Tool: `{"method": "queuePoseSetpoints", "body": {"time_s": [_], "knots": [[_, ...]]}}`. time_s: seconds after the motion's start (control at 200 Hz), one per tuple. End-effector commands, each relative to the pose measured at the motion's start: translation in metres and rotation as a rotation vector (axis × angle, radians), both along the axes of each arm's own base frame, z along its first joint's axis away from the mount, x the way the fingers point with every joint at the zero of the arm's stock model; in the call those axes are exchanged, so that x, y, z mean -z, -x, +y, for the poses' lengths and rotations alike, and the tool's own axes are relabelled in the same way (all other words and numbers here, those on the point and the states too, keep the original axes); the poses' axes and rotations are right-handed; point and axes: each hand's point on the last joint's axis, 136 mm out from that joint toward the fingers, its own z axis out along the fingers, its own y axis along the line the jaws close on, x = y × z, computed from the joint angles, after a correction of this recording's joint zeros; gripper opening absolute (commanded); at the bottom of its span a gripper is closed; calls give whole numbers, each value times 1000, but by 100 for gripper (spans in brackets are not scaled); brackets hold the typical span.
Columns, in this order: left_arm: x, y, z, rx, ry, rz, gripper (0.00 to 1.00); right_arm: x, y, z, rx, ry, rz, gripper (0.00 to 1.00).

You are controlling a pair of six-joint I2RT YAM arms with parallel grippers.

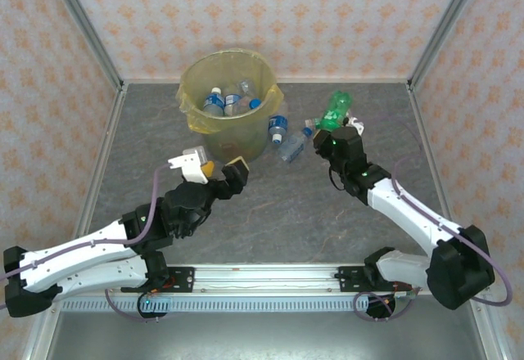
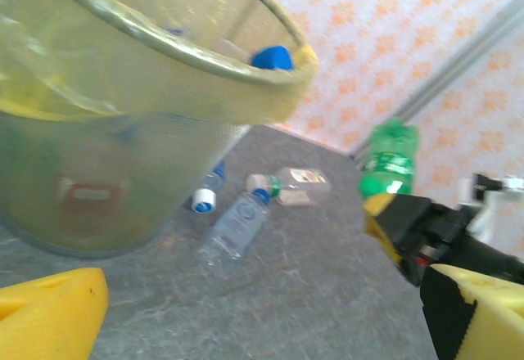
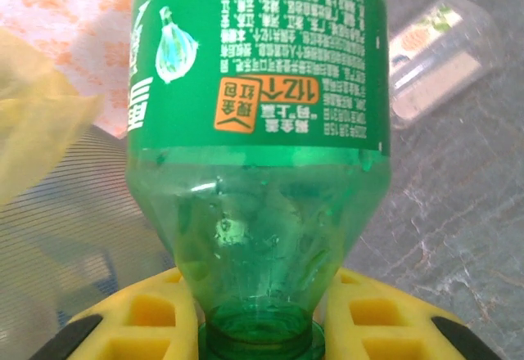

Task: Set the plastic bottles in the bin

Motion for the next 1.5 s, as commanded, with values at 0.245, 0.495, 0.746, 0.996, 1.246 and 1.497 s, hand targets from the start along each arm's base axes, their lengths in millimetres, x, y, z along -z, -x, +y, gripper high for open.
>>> {"method": "queuePoseSetpoints", "body": {"time_s": [0.245,0.495,0.746,0.996,1.246,1.497], "knots": [[-26,15,82,-252,77,-42,99,-95,7,70,-201,100,-164,24],[-30,22,97,-264,79,-44,99,-120,11,150,-367,154,-196,22],[-27,22,95,-249,72,-39,99,-122,1,197,-431,194,-176,21],[-25,21,90,-225,68,-42,99,-116,-17,217,-432,230,-146,21],[-25,21,87,-214,66,-43,99,-115,-30,229,-422,262,-139,21],[-25,22,88,-209,67,-42,99,-123,-32,231,-420,253,-145,66]]}}
